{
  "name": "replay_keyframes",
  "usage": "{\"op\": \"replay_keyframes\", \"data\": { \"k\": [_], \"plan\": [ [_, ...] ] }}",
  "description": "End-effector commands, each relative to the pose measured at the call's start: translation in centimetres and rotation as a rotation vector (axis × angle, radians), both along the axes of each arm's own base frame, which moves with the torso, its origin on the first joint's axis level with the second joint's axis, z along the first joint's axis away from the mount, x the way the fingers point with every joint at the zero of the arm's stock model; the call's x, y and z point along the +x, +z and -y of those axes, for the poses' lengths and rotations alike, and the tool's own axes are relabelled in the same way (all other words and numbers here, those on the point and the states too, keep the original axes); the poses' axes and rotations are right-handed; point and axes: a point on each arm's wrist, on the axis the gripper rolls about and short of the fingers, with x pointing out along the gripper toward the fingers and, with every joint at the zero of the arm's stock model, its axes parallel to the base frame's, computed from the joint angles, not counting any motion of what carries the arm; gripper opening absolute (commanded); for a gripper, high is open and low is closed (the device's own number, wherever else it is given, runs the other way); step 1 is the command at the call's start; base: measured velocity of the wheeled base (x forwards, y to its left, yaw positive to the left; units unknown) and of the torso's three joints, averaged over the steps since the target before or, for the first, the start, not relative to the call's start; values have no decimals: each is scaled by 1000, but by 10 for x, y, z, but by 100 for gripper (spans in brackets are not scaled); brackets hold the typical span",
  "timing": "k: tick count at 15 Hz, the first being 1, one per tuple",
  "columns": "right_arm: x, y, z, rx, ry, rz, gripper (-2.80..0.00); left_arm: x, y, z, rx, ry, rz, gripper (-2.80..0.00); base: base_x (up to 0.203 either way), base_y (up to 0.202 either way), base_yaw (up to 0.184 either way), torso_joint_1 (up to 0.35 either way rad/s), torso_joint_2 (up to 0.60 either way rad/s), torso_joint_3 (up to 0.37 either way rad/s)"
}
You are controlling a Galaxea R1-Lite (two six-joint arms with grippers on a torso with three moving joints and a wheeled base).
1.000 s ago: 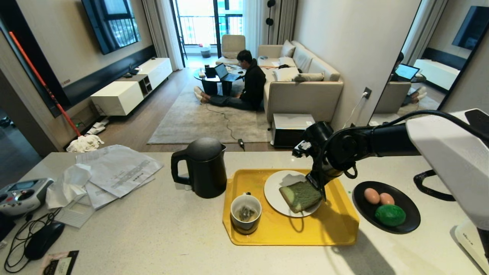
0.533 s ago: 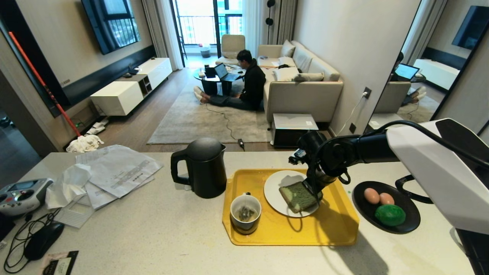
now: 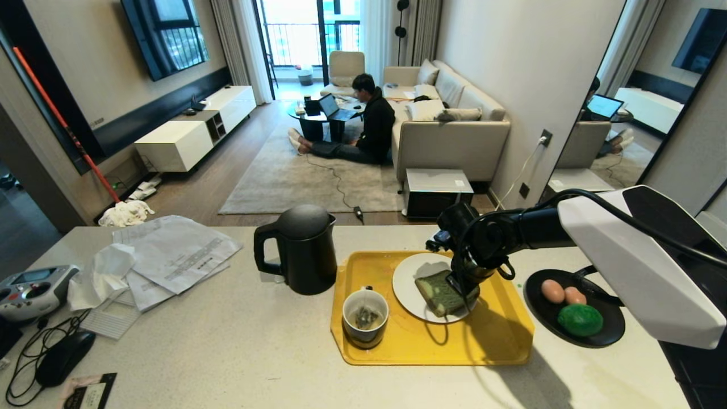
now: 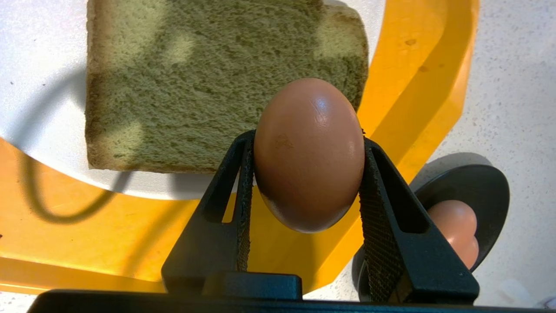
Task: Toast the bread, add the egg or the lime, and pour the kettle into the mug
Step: Put the egg in the bowl
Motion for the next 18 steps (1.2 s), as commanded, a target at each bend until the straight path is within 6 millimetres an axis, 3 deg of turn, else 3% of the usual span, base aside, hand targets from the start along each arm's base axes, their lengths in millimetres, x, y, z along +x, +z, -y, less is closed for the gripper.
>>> {"op": "replay_keyframes", "data": {
  "k": [1,18],
  "plan": [
    [-1,-5,-3,-8,7,-12,-280,0,0,0,0,1,0,-280,0,0,0,0,0,0],
    [1,-20,-12,-29,43,-37,-280,0,0,0,0,1,0,-280,0,0,0,0,0,0]
  ]
}}
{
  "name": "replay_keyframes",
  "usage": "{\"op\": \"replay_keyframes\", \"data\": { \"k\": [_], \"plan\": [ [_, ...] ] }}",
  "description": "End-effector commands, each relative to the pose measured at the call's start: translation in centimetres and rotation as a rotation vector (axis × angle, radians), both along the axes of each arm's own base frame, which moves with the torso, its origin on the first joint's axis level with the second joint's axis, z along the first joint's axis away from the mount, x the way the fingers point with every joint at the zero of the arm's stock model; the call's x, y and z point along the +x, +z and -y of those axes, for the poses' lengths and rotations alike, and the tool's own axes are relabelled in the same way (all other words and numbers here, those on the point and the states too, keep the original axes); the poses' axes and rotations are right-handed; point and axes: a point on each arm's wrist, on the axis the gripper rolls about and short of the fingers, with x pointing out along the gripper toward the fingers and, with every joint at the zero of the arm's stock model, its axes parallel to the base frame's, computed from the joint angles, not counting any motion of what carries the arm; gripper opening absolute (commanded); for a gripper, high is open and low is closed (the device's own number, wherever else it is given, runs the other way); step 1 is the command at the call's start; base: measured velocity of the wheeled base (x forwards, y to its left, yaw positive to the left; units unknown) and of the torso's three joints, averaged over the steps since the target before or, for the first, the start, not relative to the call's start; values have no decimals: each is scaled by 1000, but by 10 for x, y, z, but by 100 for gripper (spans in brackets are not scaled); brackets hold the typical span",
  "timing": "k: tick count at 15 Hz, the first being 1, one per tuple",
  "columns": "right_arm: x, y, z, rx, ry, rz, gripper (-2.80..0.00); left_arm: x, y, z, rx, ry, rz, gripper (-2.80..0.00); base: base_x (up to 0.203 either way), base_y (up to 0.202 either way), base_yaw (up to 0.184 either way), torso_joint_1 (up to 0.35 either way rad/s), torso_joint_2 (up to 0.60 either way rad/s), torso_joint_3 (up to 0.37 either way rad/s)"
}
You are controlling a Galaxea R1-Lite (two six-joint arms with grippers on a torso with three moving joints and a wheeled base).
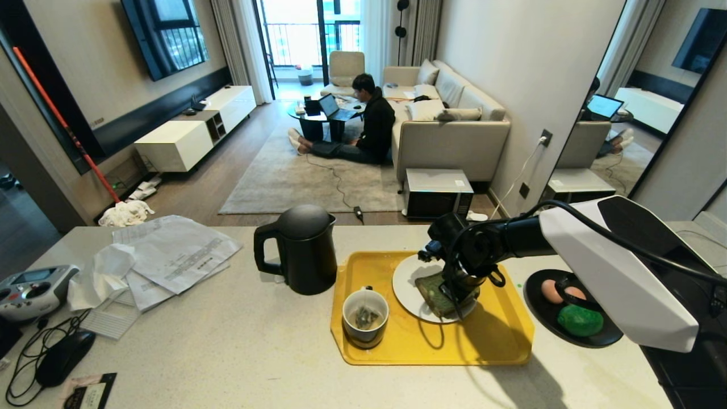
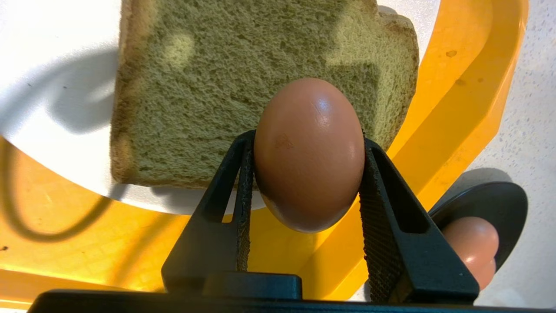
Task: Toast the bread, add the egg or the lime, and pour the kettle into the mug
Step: Put the egg in the bowl
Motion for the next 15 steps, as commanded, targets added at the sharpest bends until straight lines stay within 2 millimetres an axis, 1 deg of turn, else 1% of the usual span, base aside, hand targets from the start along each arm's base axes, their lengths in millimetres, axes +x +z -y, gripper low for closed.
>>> {"op": "replay_keyframes", "data": {
  "k": [1,2,9,13,15],
  "plan": [
    [0,0,0,-9,8,-2,-153,0,0,0,0,1,1,-280,0,0,0,0,0,0],
    [1,0,0,-8,8,0,0,0,0,0,0,1,0,-280,0,0,0,0,0,0],
    [-1,4,1,-11,7,6,0,0,0,0,0,1,0,-280,0,0,0,0,0,0],
    [-6,28,2,5,10,41,0,0,0,0,0,1,0,-280,0,0,0,0,0,0],
    [-13,42,4,12,13,57,0,0,0,0,0,1,0,-280,0,0,0,0,0,0]
  ]
}}
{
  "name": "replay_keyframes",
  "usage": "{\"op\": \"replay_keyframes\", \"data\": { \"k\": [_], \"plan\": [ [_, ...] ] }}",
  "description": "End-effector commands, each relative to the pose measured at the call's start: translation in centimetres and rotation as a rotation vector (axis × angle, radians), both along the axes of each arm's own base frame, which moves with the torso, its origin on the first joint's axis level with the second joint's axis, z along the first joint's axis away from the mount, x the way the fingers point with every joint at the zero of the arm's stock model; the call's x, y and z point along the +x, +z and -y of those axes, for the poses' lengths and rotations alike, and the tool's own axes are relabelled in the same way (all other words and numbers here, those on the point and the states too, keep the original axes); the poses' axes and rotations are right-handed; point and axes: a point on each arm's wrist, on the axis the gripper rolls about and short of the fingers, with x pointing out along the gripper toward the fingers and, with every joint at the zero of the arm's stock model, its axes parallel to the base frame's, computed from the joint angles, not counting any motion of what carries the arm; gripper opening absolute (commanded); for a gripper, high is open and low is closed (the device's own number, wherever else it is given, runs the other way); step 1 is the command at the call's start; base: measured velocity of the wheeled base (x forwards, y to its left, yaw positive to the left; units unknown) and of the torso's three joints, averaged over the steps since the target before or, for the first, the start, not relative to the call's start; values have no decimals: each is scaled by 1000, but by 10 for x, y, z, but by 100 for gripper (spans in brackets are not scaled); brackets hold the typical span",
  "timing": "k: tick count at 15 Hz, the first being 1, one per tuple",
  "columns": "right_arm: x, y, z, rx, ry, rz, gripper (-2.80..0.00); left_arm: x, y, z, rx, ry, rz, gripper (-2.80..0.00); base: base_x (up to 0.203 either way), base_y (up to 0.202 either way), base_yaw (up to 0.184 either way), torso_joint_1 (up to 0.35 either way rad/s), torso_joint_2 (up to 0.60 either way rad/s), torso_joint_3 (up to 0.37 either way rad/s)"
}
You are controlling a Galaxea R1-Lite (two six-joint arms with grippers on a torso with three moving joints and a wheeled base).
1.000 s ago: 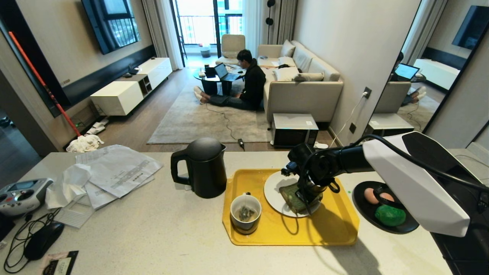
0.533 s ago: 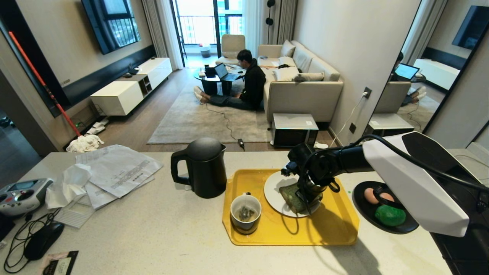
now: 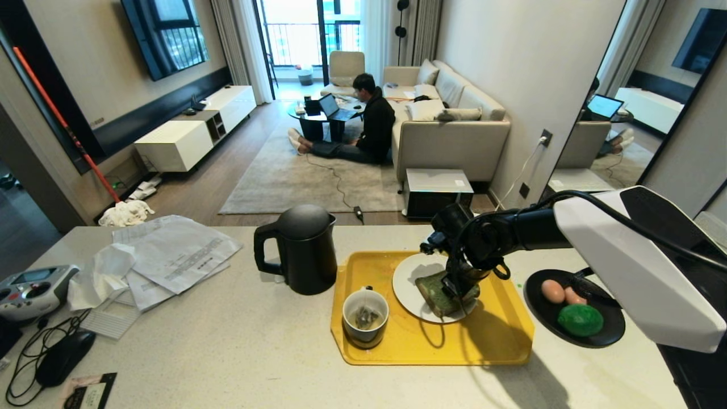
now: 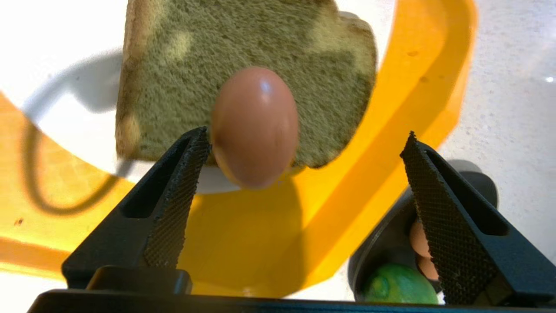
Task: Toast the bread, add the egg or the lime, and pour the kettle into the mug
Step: Put the egg in the bowl, then pick up the kettle
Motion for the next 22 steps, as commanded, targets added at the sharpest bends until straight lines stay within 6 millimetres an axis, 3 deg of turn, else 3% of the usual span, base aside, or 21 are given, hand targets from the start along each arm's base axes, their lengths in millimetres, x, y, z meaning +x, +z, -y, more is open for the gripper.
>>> {"op": "replay_keyframes", "data": {
  "k": [1,3,6,7,8,13,16,18,22],
  "plan": [
    [-13,27,2,12,7,35,0,0,0,0,-1,1,0,-280,0,0,0,0,0,0],
    [-26,50,6,25,12,63,0,0,0,0,-1,1,0,-280,0,0,0,0,0,0],
    [-55,100,17,64,13,145,0,0,0,0,-1,1,0,-280,0,0,0,0,0,0],
    [-68,119,24,79,11,177,-242,0,0,0,-1,1,0,-280,0,0,0,0,0,0],
    [-82,136,30,96,9,210,-280,0,0,0,-1,1,1,-280,0,0,0,0,0,0],
    [-167,208,69,240,-62,394,-280,0,0,0,-1,1,0,-280,0,0,0,0,0,0],
    [-226,238,99,344,-109,525,-280,0,0,0,-1,1,0,-280,0,0,0,0,0,0],
    [-264,241,124,380,-161,614,-280,0,0,0,-1,1,0,-280,0,0,0,0,0,0],
    [-337,225,169,424,-338,824,-280,0,0,0,-1,1,1,-280,0,0,0,0,0,0]
  ]
}}
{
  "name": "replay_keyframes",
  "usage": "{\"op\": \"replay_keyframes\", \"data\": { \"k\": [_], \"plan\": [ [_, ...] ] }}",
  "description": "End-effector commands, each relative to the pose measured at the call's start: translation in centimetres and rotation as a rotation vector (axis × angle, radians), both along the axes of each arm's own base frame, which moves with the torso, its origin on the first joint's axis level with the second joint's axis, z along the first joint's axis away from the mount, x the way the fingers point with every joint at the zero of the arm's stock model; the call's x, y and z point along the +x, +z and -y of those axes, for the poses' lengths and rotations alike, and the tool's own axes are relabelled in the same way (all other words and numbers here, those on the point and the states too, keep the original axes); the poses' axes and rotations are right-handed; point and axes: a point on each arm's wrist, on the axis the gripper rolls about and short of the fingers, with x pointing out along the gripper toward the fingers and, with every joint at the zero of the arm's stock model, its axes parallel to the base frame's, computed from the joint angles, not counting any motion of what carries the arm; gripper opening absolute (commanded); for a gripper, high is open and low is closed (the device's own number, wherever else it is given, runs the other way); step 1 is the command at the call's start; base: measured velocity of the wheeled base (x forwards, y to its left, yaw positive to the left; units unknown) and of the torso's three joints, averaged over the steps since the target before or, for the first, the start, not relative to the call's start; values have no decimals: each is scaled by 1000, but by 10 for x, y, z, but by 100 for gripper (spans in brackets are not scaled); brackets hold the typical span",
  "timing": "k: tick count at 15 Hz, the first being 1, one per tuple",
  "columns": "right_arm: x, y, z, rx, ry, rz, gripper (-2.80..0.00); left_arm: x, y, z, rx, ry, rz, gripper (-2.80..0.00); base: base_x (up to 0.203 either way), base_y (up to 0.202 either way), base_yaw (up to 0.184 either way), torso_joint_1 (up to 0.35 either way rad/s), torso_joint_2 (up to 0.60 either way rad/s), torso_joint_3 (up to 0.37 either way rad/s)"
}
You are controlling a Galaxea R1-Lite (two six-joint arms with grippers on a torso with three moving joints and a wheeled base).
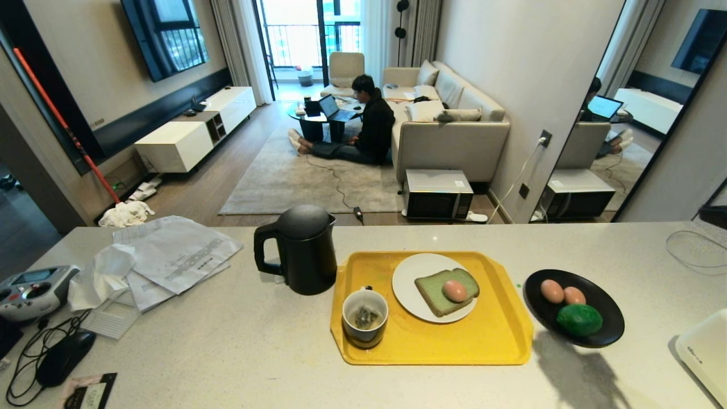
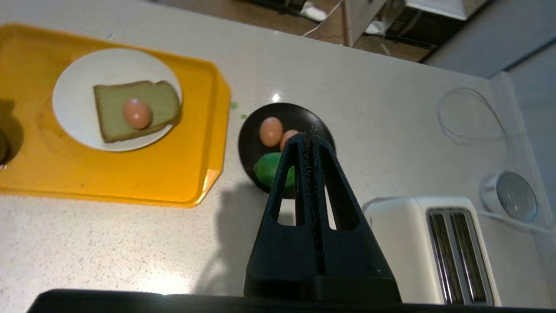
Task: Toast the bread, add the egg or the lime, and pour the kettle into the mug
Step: Pick up the kettle
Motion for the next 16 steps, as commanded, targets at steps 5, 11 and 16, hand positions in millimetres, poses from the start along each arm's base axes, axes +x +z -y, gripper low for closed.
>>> {"op": "replay_keyframes", "data": {
  "k": [5,11,16],
  "plan": [
    [-160,-37,34,130,-63,410,-280,0,0,0,0,1,1,-280,0,0,0,0,0,0],
    [-189,-78,34,224,-115,488,-280,0,0,0,0,1,0,-280,0,0,0,0,0,0],
    [-208,-109,30,234,-34,552,-280,0,0,0,0,1,0,-280,0,0,0,0,0,0]
  ]
}}
